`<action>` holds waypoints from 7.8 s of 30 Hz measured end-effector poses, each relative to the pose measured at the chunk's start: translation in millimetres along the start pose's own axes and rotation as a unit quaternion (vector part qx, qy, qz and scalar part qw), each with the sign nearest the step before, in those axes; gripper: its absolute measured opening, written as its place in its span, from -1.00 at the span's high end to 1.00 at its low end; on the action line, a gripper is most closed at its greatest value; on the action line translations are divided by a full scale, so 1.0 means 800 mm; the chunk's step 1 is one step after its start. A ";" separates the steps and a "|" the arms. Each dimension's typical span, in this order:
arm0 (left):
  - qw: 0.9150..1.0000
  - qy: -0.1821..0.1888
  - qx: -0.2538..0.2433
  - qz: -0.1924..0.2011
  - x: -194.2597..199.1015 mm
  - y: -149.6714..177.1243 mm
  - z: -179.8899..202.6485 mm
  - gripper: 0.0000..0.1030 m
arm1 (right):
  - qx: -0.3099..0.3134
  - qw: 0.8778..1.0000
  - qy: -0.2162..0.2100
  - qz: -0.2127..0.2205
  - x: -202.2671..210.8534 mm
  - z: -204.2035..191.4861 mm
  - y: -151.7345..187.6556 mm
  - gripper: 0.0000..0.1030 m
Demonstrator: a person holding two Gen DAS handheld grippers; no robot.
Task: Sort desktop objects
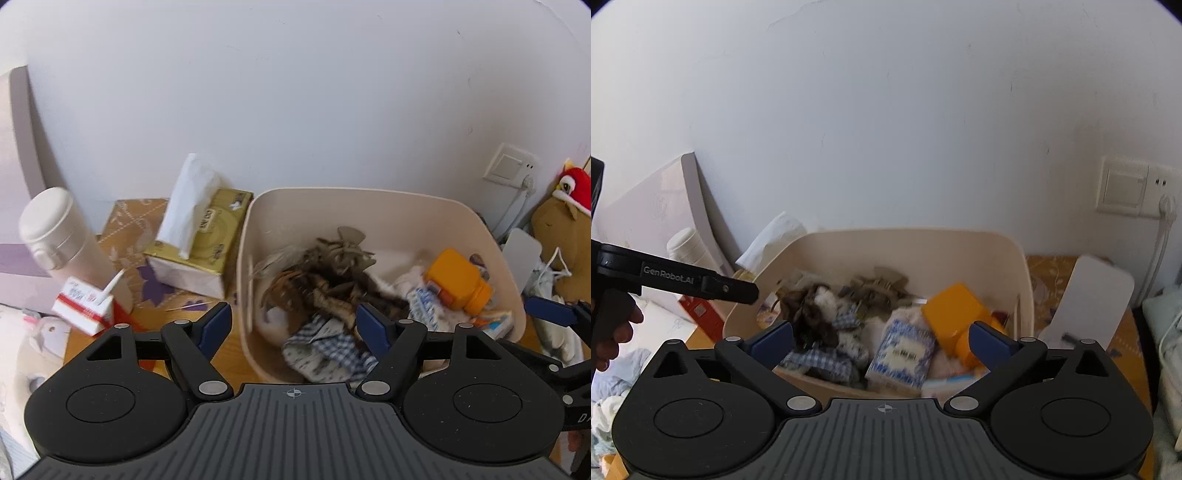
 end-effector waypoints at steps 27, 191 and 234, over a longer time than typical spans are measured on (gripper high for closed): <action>0.981 -0.018 -0.062 -0.183 -0.035 0.130 -0.028 -0.50 | 0.037 0.985 -0.033 -0.165 -0.057 -0.060 0.132 -1.00; 0.997 0.016 -0.009 -0.070 -0.061 -0.042 0.044 -0.56 | -0.001 0.995 0.042 -0.088 -0.080 -0.006 -0.061 -1.00; 0.997 -0.042 -0.067 -0.021 0.259 0.053 0.100 -0.56 | -0.019 0.992 0.045 -0.118 0.183 -0.034 -0.007 -1.00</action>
Point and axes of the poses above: each gripper's, at about its wrist camera, not at the fingertips, and x roughly against the way its jaws point, z to its right, y to its underside, the point moved 3 cm from there along -x, roughly the way its jaws point, and after that the axes turned 8 degrees about z, right-handed, at the moved point
